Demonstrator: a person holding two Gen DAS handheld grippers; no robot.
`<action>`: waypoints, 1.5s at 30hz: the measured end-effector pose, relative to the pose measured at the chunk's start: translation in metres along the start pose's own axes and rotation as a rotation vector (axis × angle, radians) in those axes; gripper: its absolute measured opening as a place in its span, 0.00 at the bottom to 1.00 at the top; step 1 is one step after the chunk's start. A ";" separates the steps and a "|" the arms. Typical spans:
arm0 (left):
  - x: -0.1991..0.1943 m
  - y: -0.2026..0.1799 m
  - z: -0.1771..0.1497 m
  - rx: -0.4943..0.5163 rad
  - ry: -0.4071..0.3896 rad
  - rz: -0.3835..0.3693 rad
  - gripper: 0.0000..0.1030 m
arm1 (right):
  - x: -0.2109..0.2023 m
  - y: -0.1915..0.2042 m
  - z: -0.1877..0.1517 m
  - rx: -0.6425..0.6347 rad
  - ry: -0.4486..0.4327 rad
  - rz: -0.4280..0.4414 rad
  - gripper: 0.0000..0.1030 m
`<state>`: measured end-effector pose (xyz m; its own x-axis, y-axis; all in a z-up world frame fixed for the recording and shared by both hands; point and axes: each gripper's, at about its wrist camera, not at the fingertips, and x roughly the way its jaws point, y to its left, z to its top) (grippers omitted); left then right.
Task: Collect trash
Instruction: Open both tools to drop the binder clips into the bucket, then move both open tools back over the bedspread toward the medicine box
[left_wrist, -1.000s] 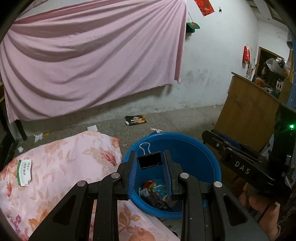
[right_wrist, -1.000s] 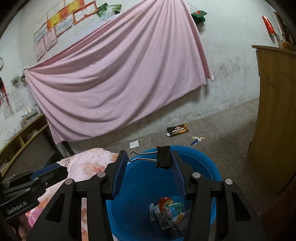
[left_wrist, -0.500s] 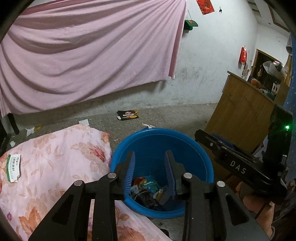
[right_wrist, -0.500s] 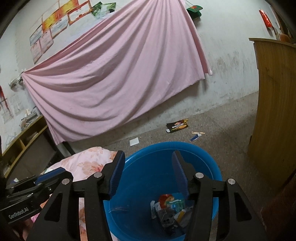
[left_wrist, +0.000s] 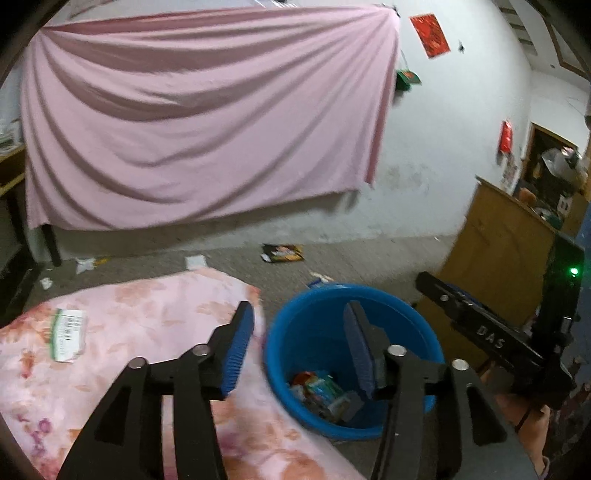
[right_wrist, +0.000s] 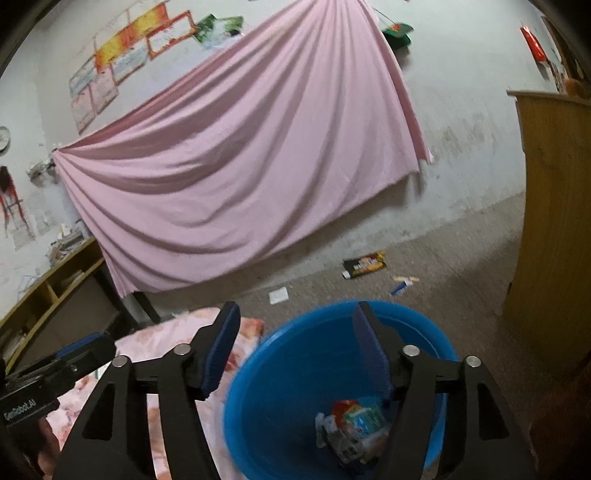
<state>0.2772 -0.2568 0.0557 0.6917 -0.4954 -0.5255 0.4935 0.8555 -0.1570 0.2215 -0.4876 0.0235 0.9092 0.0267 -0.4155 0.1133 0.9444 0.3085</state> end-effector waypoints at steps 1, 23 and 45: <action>-0.008 0.007 0.000 -0.010 -0.022 0.018 0.55 | -0.001 0.004 0.001 -0.006 -0.012 0.005 0.64; -0.137 0.162 -0.058 -0.149 -0.384 0.498 0.98 | 0.002 0.156 -0.020 -0.242 -0.254 0.187 1.00; -0.105 0.275 -0.115 -0.359 0.027 0.498 0.97 | 0.119 0.272 -0.077 -0.417 0.292 0.325 0.87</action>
<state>0.2796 0.0476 -0.0289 0.7773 -0.0227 -0.6287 -0.0977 0.9829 -0.1563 0.3300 -0.2026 -0.0081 0.7169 0.3686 -0.5918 -0.3722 0.9201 0.1222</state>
